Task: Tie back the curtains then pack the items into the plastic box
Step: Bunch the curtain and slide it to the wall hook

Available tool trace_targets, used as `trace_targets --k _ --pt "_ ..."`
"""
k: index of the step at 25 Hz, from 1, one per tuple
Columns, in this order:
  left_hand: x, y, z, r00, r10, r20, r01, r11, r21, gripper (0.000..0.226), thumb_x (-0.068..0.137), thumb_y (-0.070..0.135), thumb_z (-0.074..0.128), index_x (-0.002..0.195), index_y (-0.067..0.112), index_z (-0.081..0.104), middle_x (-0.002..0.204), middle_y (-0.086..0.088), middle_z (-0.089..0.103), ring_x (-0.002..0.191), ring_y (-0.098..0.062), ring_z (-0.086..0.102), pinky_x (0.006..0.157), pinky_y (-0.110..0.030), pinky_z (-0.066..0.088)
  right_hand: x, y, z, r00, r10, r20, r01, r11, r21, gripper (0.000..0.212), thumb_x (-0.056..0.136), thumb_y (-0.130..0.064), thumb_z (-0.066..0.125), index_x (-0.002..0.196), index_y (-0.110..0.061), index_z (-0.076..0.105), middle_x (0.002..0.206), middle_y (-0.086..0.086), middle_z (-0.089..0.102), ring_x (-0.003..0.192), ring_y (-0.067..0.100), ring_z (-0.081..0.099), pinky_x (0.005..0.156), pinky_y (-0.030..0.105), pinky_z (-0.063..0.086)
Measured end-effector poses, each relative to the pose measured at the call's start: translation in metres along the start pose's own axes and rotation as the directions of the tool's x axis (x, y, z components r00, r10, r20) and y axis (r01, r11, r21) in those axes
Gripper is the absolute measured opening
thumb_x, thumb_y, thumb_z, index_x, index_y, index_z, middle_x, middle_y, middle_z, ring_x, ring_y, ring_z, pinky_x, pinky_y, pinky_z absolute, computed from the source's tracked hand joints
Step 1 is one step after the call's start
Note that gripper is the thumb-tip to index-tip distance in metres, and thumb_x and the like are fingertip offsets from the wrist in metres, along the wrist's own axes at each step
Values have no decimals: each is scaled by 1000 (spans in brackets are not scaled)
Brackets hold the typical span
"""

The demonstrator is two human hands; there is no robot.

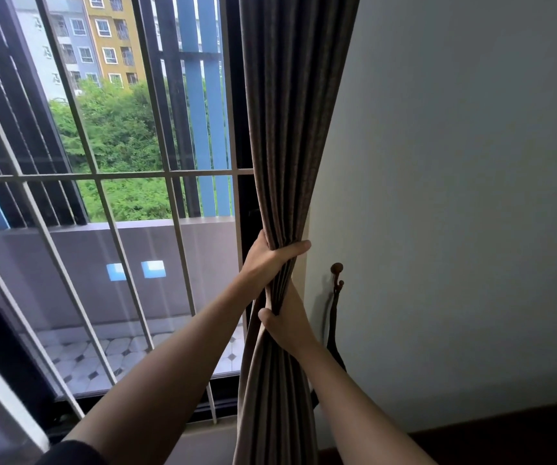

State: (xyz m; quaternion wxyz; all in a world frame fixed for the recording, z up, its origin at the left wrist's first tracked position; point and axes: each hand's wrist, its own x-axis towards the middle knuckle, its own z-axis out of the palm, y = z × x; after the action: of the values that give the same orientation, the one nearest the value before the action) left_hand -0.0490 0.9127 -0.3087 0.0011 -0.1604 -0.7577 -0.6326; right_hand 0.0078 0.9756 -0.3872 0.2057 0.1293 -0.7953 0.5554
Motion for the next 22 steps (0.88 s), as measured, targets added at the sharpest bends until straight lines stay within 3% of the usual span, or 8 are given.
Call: trace_targets --k 4,7,9,12,14,16,19,22 --pt "-5 4 3 982 -18 -189 -13 987 -159 29 64 29 78 90 19 67 85 -2 70 82 -23 67 76 -36 56 -13 2 2 1000 18 13 -19 999 39 62 88 -40 54 141 -14 34 127 3 56 117 10 53 95 17 43" --pt "-5 5 3 963 -35 -268 -19 981 -194 21 73 17 77 92 17 67 84 -2 70 80 -23 67 73 -34 56 -19 1 -6 998 35 49 -39 995 91 63 87 -11 53 144 -20 29 127 -4 57 116 2 53 94 13 43" --pt "-6 6 5 956 -9 -295 -46 983 -180 19 74 16 76 90 20 67 83 2 69 79 -17 67 73 -31 56 -23 7 -14 995 45 91 -67 963 260 70 78 2 49 144 -15 30 124 -4 57 116 5 54 96 18 44" --pt "-7 6 7 953 18 -304 -71 984 -166 17 75 16 75 84 26 64 81 7 67 75 -11 65 67 -23 53 -24 28 -25 967 216 -138 -151 915 375 50 79 1 49 125 -19 49 120 -8 57 118 11 53 100 28 45" --pt "-5 5 6 953 24 -301 -78 982 -170 17 75 16 75 87 24 65 83 5 68 77 -13 66 69 -26 55 -21 54 -33 856 363 -367 -318 931 180 33 83 0 54 112 -15 53 110 -3 57 112 19 55 95 32 46" --pt "-1 4 5 952 24 -305 -80 982 -172 18 74 16 75 84 27 65 84 5 69 79 -14 67 75 -32 57 -15 87 -45 754 476 -453 -521 853 29 24 83 -8 57 107 -9 54 110 9 55 109 29 54 87 34 45" --pt "3 1 6 946 18 -323 -77 982 -170 19 70 21 76 80 30 63 84 8 68 81 -13 67 79 -34 57 -2 139 -56 679 656 -330 -734 618 -282 33 89 -32 49 112 -14 64 136 16 46 127 34 39 100 40 40" --pt "4 -1 6 948 26 -318 -84 982 -172 19 65 27 74 79 31 63 84 9 69 81 -12 67 77 -33 57 11 162 -52 613 780 -130 -730 495 -470 43 91 -38 42 130 -26 54 152 12 29 141 35 16 113 46 21"
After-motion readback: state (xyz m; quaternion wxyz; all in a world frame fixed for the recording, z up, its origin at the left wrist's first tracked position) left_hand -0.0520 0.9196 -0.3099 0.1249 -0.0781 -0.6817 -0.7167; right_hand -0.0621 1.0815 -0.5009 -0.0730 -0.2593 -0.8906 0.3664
